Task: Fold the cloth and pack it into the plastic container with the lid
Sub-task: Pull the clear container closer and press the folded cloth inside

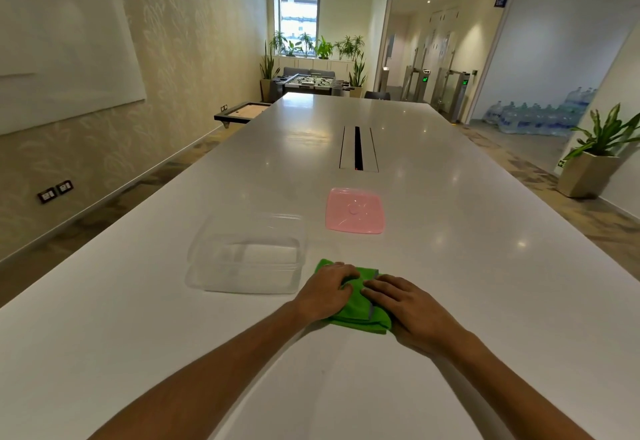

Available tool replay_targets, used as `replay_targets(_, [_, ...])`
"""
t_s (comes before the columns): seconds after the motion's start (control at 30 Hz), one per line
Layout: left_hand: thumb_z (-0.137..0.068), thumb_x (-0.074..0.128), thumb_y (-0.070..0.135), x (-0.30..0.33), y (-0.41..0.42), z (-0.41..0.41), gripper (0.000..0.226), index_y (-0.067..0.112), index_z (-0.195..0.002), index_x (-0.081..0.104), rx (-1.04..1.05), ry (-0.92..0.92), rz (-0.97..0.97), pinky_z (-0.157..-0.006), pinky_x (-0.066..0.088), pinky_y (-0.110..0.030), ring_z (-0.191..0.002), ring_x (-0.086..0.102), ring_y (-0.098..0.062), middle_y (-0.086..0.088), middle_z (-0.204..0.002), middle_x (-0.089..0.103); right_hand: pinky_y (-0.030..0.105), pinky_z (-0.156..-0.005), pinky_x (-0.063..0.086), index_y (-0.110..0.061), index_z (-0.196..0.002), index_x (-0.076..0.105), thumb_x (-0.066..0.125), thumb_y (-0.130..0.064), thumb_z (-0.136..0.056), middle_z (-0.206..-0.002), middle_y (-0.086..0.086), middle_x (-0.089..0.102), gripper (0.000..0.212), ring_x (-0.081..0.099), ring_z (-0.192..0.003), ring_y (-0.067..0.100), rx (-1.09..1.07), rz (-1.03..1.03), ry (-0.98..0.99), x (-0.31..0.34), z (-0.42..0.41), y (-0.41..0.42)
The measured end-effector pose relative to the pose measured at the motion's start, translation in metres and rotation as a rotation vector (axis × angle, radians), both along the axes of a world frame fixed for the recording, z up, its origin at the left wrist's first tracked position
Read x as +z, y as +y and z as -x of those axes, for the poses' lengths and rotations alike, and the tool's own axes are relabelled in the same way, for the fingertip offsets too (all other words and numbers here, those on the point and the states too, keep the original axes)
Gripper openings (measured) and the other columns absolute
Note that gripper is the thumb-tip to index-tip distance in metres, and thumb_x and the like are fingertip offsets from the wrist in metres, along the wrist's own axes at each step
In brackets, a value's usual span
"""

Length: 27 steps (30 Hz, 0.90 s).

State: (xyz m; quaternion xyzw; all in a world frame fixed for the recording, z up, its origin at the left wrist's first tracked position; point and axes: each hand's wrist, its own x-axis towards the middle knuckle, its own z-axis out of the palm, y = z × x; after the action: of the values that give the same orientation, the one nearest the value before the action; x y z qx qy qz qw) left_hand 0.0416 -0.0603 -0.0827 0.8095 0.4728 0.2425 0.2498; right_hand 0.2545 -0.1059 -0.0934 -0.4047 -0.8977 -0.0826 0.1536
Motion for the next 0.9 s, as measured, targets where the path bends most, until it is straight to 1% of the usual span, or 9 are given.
replay_targets(0.1, [-0.087,0.053,0.019,0.003,0.000,0.000,0.038,0.019,-0.124,0.060,0.020,-0.046,0.057,-0.100,0.043,-0.029,-0.113,0.057,-0.018,-0.002,-0.125,0.064,0.035,-0.105,0.042,-0.020,-0.132,0.055,0.048,-0.027,-0.089,-0.134,-0.004,0.058,0.044,0.050,-0.127,0.022,-0.019,0.016,0.103,0.005,0.003,-0.005])
replay_targets(0.2, [-0.086,0.056,0.020,0.007,0.001,0.000,0.035,0.022,-0.121,0.063,0.009,-0.110,0.108,-0.099,0.046,-0.030,-0.108,0.060,-0.016,-0.002,-0.119,0.067,0.028,-0.105,0.039,-0.019,-0.128,0.057,0.044,-0.030,-0.089,-0.130,-0.006,0.060,0.043,0.048,-0.125,0.018,-0.057,0.056,0.251,0.014,0.008,-0.010])
replay_targets(0.3, [-0.086,0.060,0.022,0.020,0.003,-0.001,0.025,0.022,-0.110,0.070,0.025,-0.267,0.194,-0.097,0.048,-0.028,-0.105,0.062,-0.013,0.001,-0.113,0.069,0.024,-0.096,0.043,-0.020,-0.121,0.060,0.040,-0.027,-0.089,-0.119,-0.010,0.062,0.038,0.054,-0.115,0.013,-0.083,0.106,0.435,0.025,0.009,-0.011])
replay_targets(0.37, [-0.087,0.061,0.026,0.031,0.003,0.000,0.017,0.020,-0.097,0.074,0.044,-0.430,0.293,-0.094,0.051,-0.031,-0.099,0.066,-0.015,0.002,-0.104,0.072,0.023,-0.089,0.046,-0.027,-0.116,0.060,0.043,-0.019,-0.089,-0.111,-0.018,0.061,0.033,0.058,-0.105,0.007,-0.106,0.135,0.569,0.033,0.009,-0.010])
replay_targets(0.43, [-0.089,0.059,0.033,0.044,0.002,0.001,0.025,0.014,-0.093,0.075,0.043,-0.585,0.415,-0.090,0.054,-0.035,-0.094,0.069,-0.020,-0.003,-0.098,0.074,0.024,-0.085,0.047,-0.035,-0.111,0.059,0.044,-0.012,-0.087,-0.106,-0.022,0.064,0.037,0.061,-0.099,0.005,-0.137,0.167,0.707,0.042,0.011,-0.008])
replay_targets(0.5, [-0.092,0.052,0.041,0.056,0.001,0.005,0.038,0.011,-0.096,0.074,0.035,-0.672,0.481,-0.084,0.055,-0.032,-0.092,0.069,-0.022,-0.007,-0.098,0.074,0.022,-0.079,0.049,-0.040,-0.105,0.060,0.042,-0.010,-0.086,-0.099,-0.019,0.068,0.040,0.064,-0.092,0.006,-0.148,0.197,0.828,0.051,0.016,-0.005])
replay_targets(0.63, [-0.088,0.050,0.052,0.074,0.000,0.017,0.048,0.012,-0.094,0.075,0.055,-0.822,0.569,-0.088,0.050,-0.040,-0.090,0.067,-0.027,-0.010,-0.092,0.073,0.030,-0.078,0.051,-0.026,-0.100,0.066,0.042,-0.016,-0.089,-0.095,-0.006,0.071,0.028,0.065,-0.090,0.014,-0.146,0.276,1.042,0.065,0.029,0.003])
replay_targets(0.77, [-0.071,0.056,0.064,0.081,0.001,0.036,0.066,0.008,-0.103,0.072,0.059,-0.859,0.511,-0.083,0.051,-0.038,-0.090,0.067,-0.026,-0.013,-0.098,0.073,0.017,-0.074,0.049,-0.023,-0.093,0.069,0.042,-0.012,-0.088,-0.090,-0.004,0.071,0.029,0.064,-0.085,0.011,-0.126,0.317,1.218,0.077,0.046,0.008])
replay_targets(0.9, [-0.062,0.065,0.065,0.082,0.004,0.059,0.068,0.016,-0.109,0.070,0.095,-0.944,0.529,-0.082,0.056,-0.035,-0.100,0.069,-0.023,-0.006,-0.108,0.073,0.011,-0.067,0.050,-0.028,-0.092,0.071,0.039,-0.002,-0.093,-0.089,-0.010,0.074,0.042,0.066,-0.083,0.004,-0.176,0.358,1.396,0.088,0.066,0.014])
